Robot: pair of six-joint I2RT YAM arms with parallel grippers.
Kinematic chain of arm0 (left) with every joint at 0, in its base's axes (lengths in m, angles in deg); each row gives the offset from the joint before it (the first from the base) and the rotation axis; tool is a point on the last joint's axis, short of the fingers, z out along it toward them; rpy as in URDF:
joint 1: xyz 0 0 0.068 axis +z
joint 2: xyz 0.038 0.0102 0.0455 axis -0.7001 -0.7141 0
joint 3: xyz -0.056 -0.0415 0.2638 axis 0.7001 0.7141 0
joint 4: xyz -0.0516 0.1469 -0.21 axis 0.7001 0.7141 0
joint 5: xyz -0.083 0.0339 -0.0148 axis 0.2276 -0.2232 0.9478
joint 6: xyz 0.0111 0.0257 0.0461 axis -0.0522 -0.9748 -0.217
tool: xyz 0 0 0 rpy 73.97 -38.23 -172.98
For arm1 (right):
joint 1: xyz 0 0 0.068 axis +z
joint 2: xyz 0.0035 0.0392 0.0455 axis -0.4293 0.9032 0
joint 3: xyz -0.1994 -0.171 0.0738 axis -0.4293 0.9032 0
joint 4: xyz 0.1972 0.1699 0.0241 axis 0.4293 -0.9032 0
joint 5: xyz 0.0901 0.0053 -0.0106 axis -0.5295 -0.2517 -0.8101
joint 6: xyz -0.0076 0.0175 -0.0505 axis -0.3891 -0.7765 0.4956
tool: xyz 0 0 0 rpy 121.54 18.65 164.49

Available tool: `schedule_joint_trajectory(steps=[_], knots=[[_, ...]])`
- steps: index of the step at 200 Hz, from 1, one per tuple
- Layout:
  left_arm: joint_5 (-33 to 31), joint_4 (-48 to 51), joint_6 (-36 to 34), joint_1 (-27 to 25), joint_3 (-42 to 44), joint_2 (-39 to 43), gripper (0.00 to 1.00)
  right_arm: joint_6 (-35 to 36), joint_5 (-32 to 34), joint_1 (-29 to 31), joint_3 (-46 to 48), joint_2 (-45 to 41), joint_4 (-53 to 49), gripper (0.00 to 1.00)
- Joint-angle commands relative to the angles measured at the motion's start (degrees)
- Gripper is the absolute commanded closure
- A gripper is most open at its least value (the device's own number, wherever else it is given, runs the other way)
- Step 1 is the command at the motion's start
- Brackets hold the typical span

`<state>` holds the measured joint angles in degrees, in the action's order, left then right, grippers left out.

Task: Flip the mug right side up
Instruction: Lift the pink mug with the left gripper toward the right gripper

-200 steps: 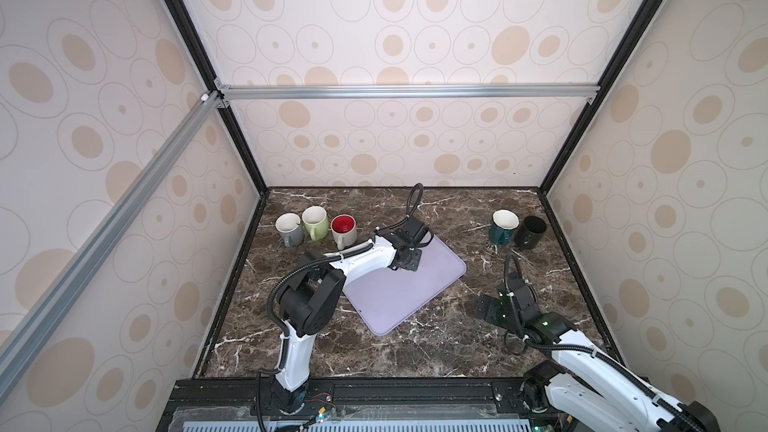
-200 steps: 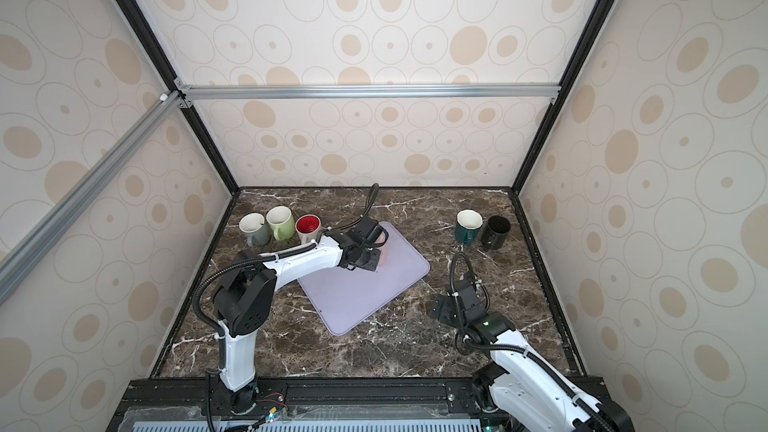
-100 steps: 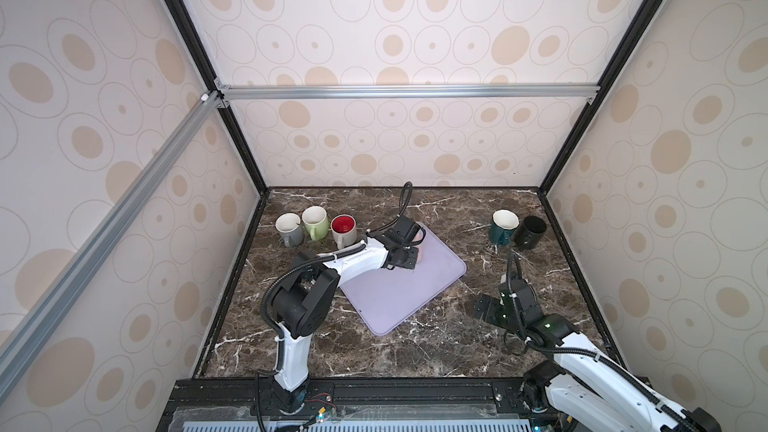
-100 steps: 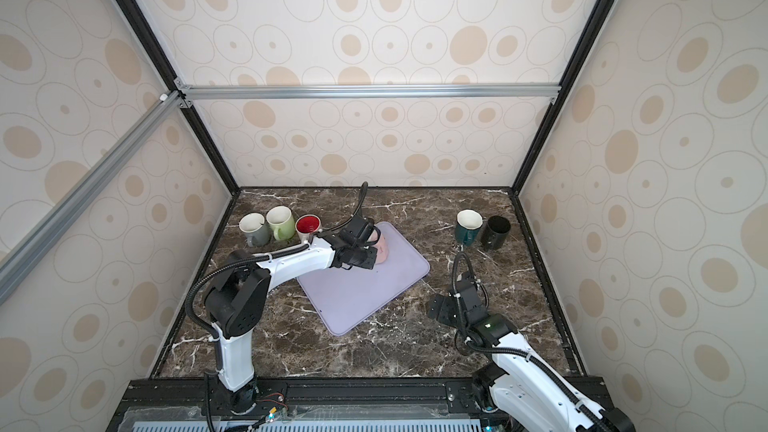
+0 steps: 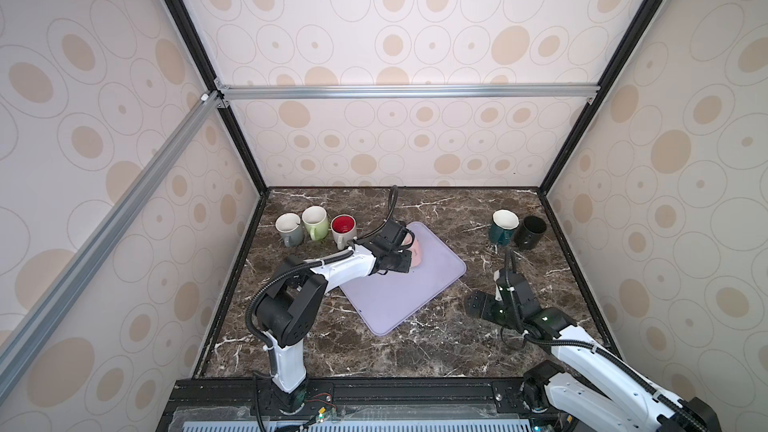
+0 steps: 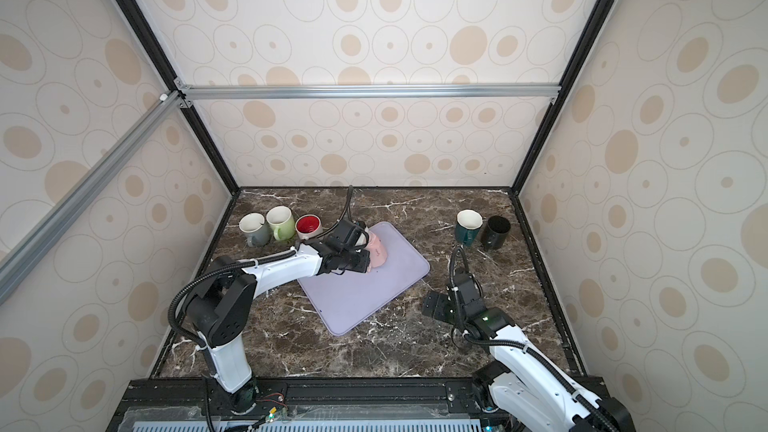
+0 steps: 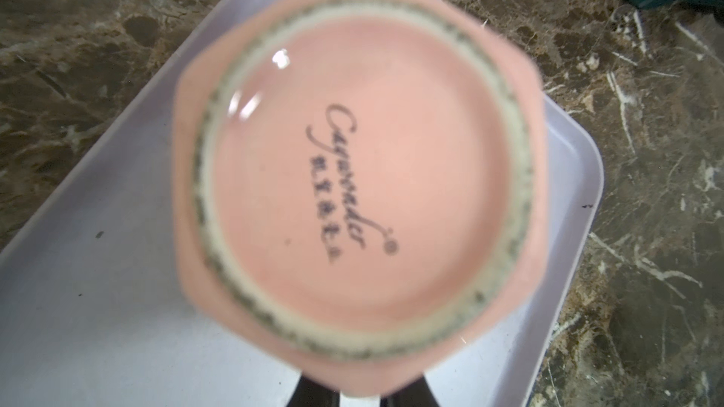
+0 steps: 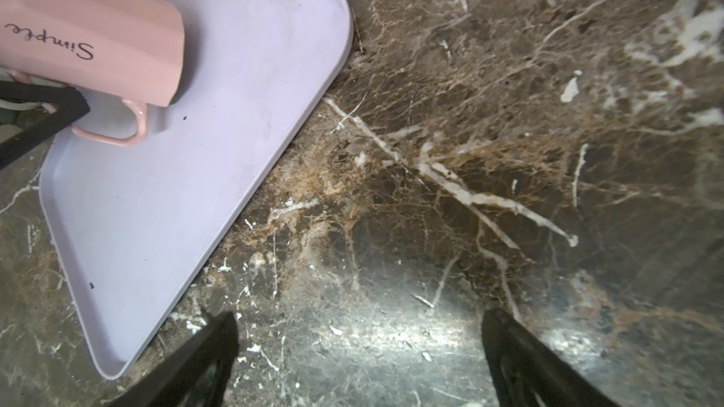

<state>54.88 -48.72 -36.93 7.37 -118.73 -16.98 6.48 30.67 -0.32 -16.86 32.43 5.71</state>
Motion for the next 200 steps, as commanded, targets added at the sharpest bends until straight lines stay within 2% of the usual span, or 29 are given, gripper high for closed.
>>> schedule_joint_trajectory(steps=[1,61,94,140,200], knots=[[3.54,-5.08,1.38,0.64,0.13,3.07,1.00,-1.18,-4.53,0.21,-1.04,-0.84,2.56,0.00],[11.98,-12.18,4.85,1.29,4.22,6.81,1.00,-4.40,-11.92,0.21,0.40,-0.20,10.18,0.02],[15.38,-14.93,6.54,1.31,5.66,8.39,1.00,-8.32,-16.06,0.21,3.43,-0.49,19.12,0.02],[22.52,-21.43,9.81,1.31,7.37,10.49,1.00,-11.75,-17.77,0.33,5.46,-0.67,26.72,0.03],[27.41,-31.78,16.62,1.30,10.38,15.32,1.00,-14.47,-22.10,0.46,6.65,-2.61,37.92,0.03]])
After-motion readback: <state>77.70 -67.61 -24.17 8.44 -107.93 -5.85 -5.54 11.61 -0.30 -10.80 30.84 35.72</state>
